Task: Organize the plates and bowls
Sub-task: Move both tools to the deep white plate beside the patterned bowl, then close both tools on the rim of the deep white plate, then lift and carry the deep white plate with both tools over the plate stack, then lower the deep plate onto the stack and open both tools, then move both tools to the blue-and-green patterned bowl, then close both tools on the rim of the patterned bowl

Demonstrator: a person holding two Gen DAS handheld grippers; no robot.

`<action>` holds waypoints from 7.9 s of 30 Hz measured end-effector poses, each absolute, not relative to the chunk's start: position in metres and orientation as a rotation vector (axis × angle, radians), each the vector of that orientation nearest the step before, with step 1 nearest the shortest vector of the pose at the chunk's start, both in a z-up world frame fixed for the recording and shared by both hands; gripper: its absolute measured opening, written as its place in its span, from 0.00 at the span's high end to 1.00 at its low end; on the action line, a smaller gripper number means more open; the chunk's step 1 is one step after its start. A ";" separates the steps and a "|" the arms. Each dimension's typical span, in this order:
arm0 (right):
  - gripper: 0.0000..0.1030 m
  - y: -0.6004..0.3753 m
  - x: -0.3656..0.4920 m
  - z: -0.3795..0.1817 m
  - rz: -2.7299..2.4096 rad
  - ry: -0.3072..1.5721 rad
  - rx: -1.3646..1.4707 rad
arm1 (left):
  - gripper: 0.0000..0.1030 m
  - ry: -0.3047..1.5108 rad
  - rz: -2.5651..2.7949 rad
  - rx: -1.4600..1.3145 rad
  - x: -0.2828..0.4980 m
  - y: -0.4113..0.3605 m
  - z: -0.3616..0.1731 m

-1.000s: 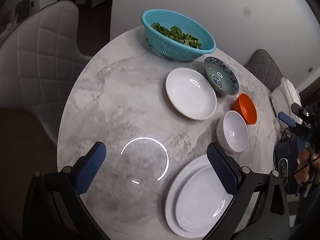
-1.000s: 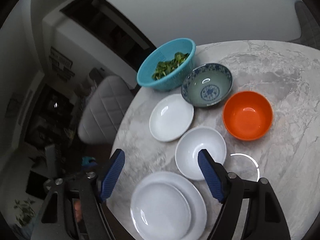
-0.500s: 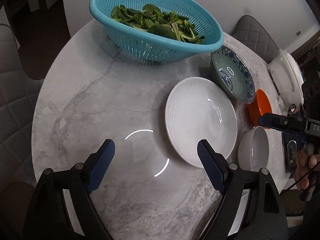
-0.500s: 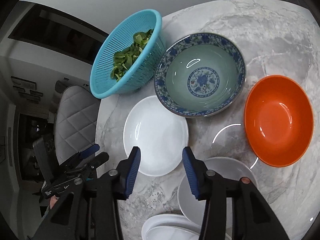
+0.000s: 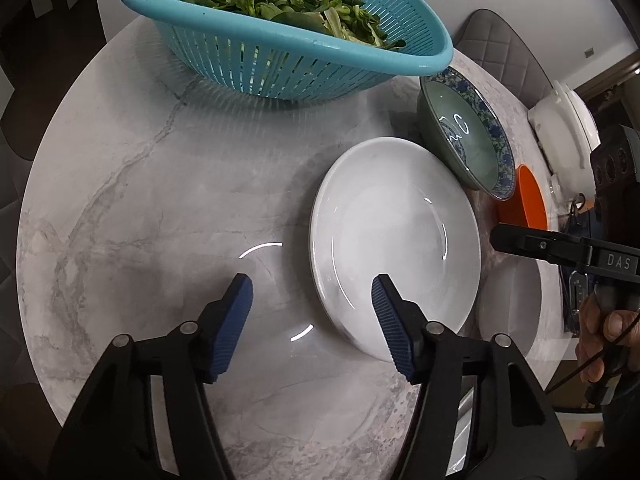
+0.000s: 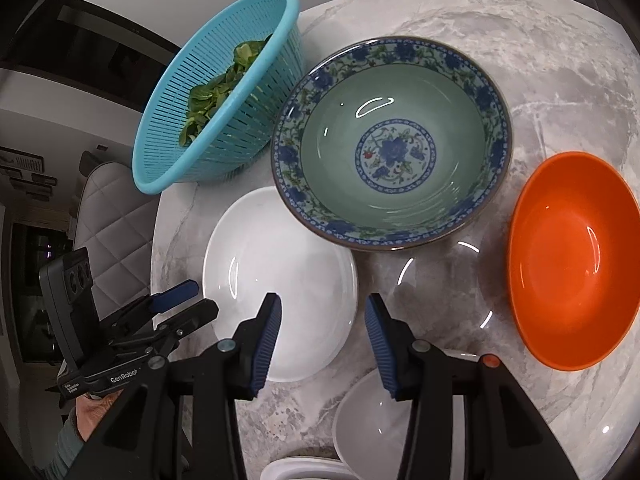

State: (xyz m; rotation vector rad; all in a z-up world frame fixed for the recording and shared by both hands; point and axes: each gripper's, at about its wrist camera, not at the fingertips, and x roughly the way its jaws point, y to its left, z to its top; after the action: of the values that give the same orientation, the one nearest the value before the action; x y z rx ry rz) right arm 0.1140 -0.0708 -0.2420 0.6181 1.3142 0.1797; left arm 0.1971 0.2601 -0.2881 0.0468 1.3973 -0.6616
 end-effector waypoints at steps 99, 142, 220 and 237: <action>0.93 -0.053 0.045 -0.183 0.223 1.254 0.483 | 0.92 1.332 -0.592 0.016 0.061 0.266 -0.193; 0.93 -0.066 -0.095 -0.262 0.387 1.441 0.340 | 0.91 1.484 -0.428 0.007 -0.116 0.249 -0.286; 0.43 -0.232 0.212 -0.262 0.557 1.306 0.708 | 0.44 1.317 -0.481 -0.212 0.210 0.126 -0.259; 0.73 -0.203 0.235 -0.279 0.613 1.382 0.663 | 0.83 1.381 -0.498 -0.252 0.230 0.111 -0.288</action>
State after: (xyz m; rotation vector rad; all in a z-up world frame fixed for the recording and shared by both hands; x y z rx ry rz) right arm 0.2349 -0.2031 -0.2792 0.6632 1.3816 0.6129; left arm 0.2302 0.1113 -0.2876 -0.2519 1.3812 -0.4980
